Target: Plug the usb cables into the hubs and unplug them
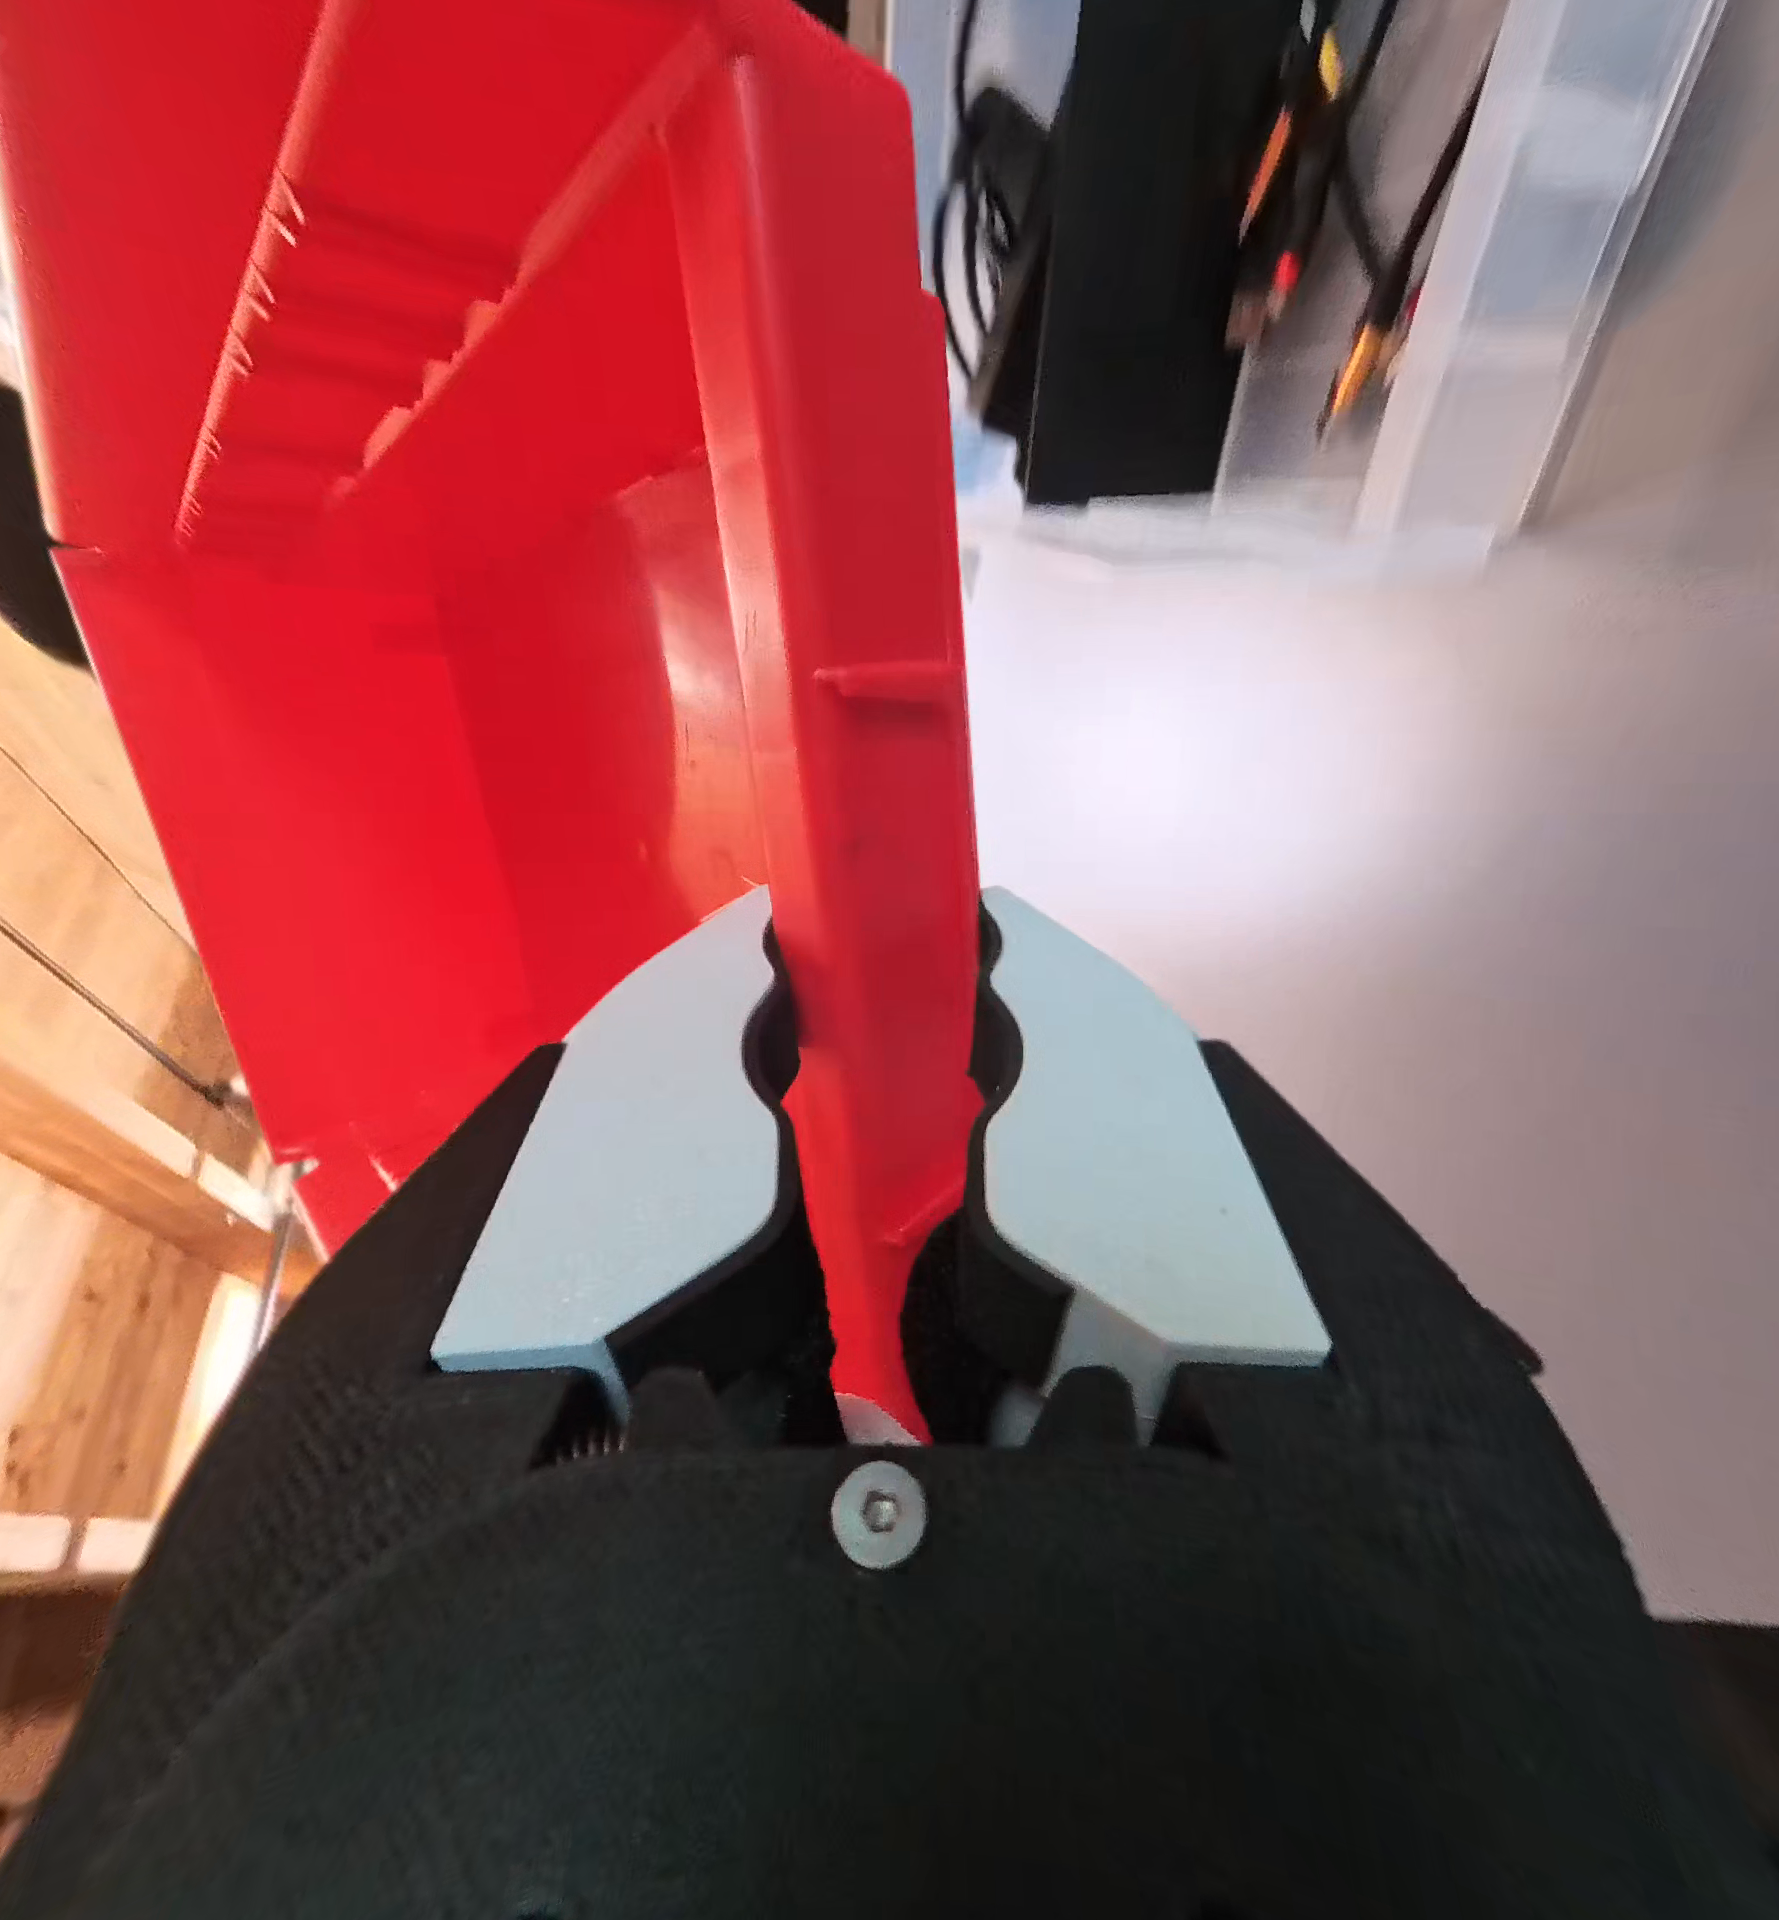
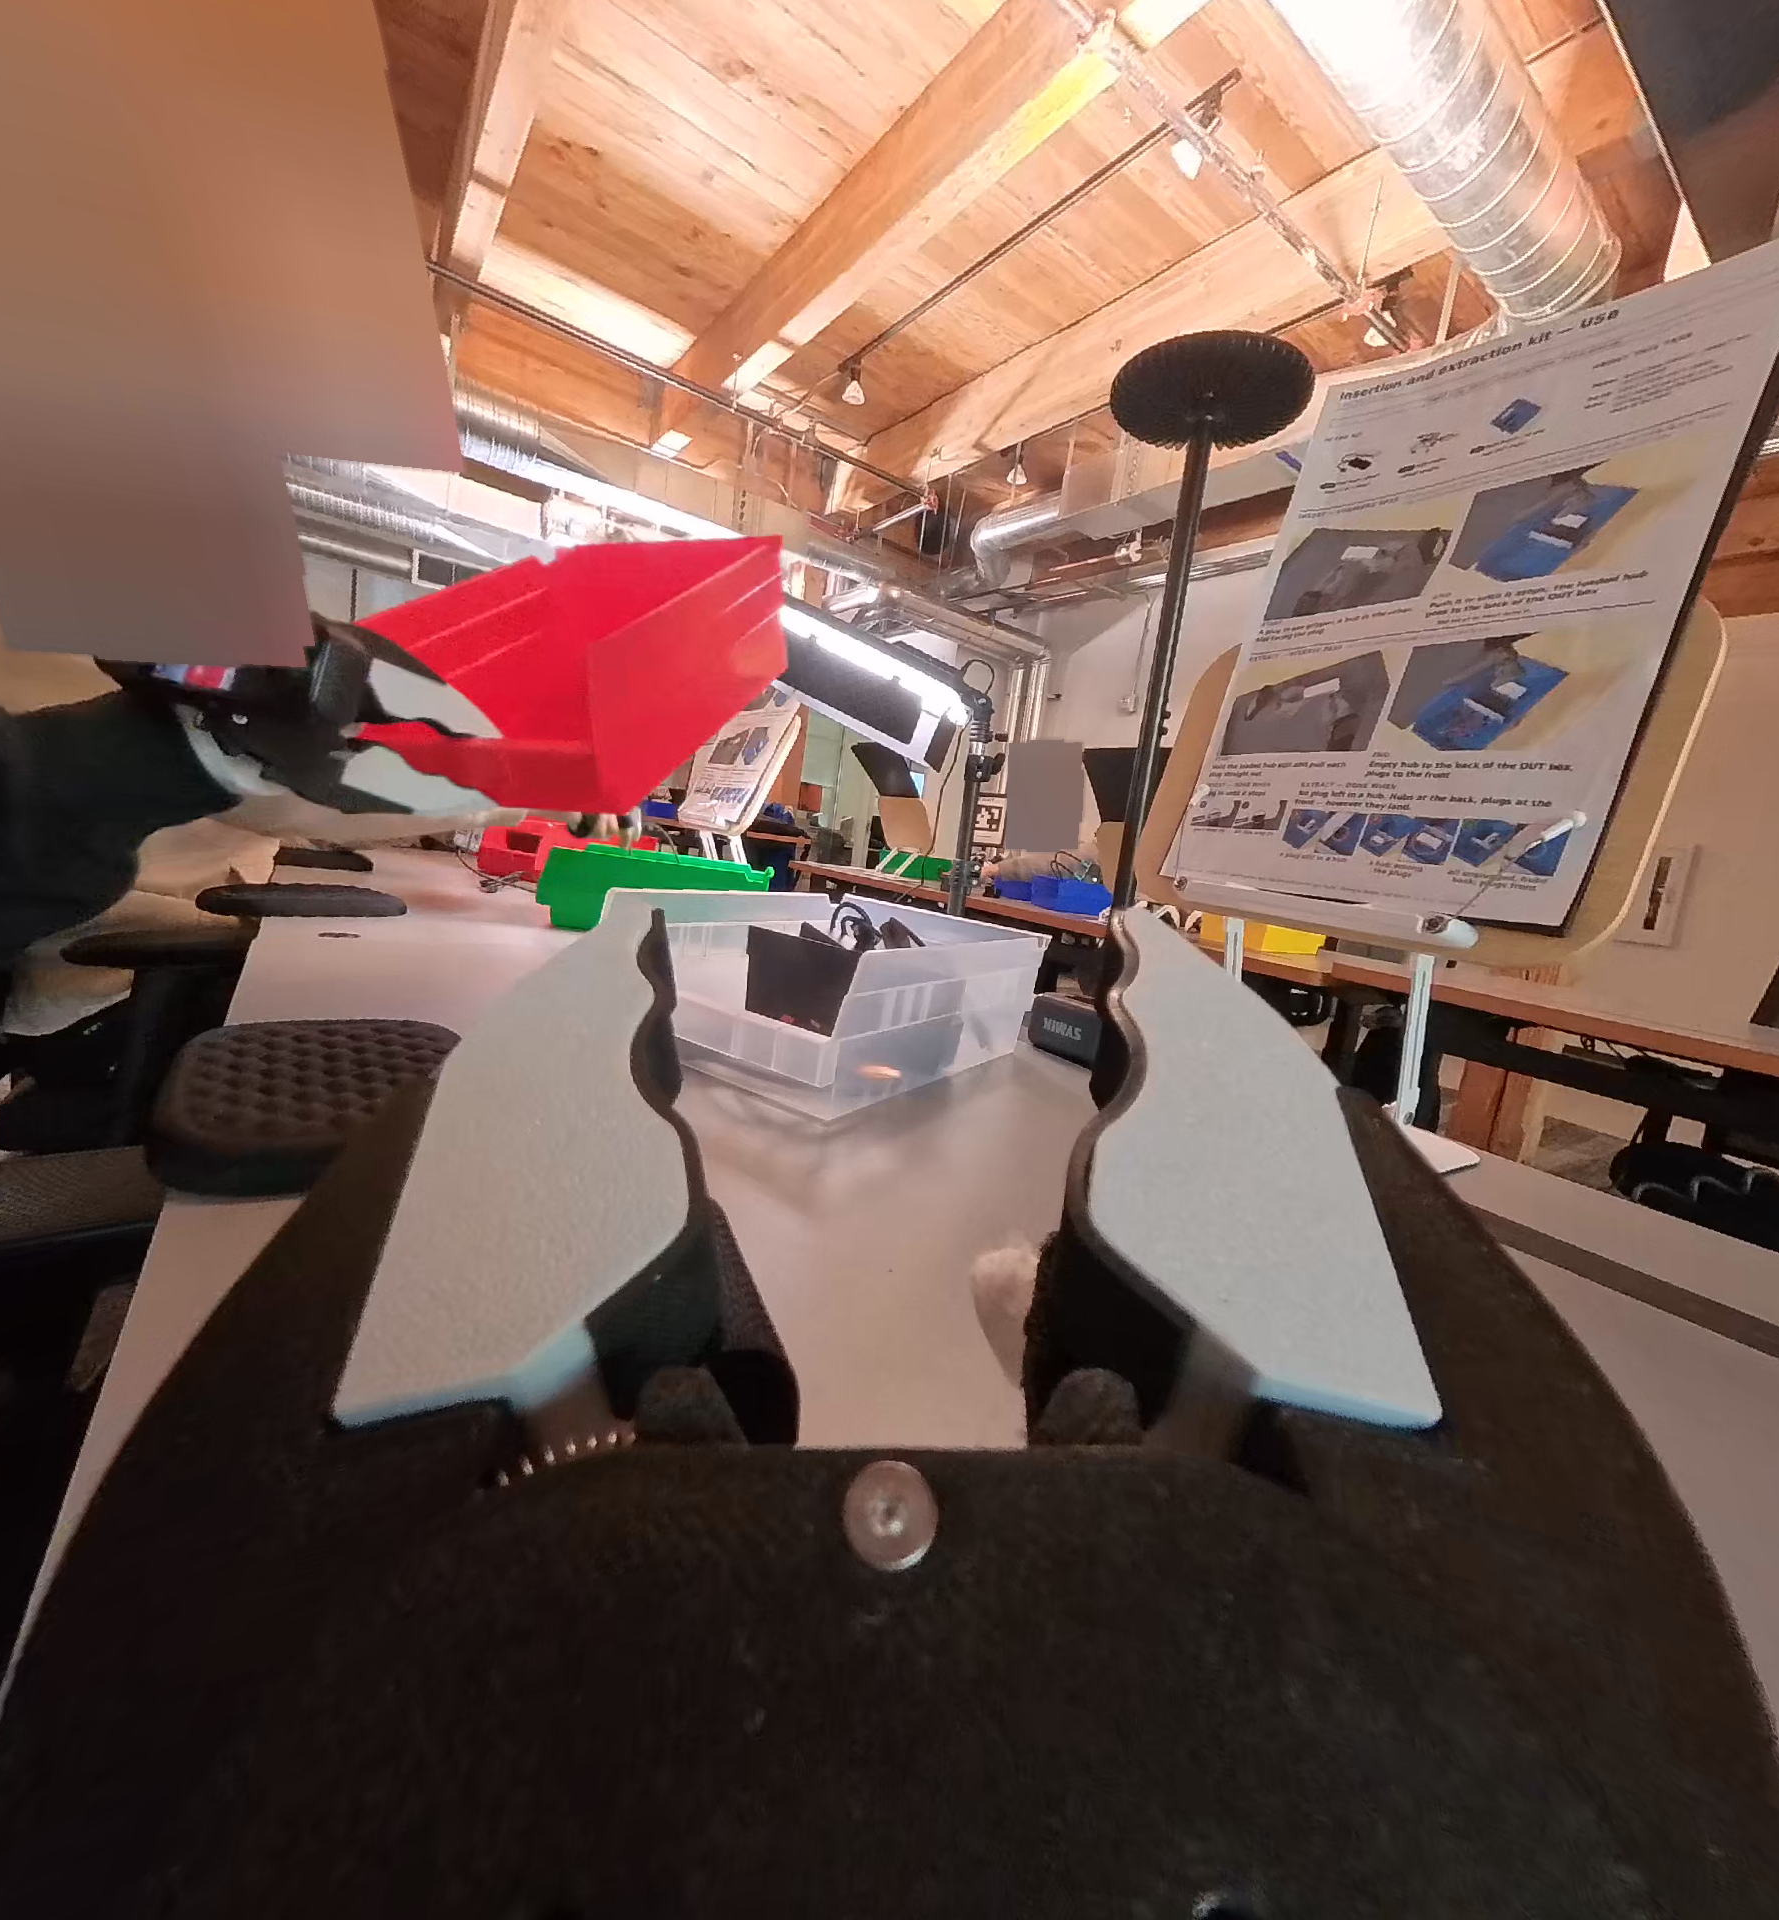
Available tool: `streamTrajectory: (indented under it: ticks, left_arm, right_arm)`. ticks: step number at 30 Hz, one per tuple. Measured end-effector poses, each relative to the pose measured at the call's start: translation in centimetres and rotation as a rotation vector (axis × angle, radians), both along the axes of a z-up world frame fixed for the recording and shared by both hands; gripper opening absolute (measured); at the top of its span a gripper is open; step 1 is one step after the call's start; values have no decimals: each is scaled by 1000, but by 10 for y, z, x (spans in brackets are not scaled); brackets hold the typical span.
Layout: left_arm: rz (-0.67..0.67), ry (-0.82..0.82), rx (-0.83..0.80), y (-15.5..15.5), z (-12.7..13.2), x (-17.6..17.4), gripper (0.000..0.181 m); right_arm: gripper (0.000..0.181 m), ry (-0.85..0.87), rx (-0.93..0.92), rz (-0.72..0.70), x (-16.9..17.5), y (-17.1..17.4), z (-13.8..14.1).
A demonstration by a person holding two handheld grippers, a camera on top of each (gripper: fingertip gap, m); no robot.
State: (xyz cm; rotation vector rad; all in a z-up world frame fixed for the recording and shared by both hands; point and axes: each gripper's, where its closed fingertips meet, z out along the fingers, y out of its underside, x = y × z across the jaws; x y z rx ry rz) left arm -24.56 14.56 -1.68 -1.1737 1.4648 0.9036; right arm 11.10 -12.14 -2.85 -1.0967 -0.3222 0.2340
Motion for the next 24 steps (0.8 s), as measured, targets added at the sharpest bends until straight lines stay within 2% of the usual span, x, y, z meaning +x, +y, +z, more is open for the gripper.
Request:
streamTrajectory:
  ticks: [4,10,17,21,24]
  left_arm:
    - [-166,-5,-10,-25,7,67,29]
    - [-426,23,-91,-69,-9,181,29]
    - [-609,136,-210,-99,-52,298,30]
    - [-659,206,-264,-111,-87,342,30]
    - [-674,244,-317,-118,-112,363,30]
  right_arm:
    - [78,-15,8,-5,-2,-1,0]
    - [78,9,30,-6,2,-5,3]
    - [75,-21,73,-50,3,-10,5]
    - [71,-9,94,-80,9,-13,8]
    - [69,12,107,-88,13,-15,10]
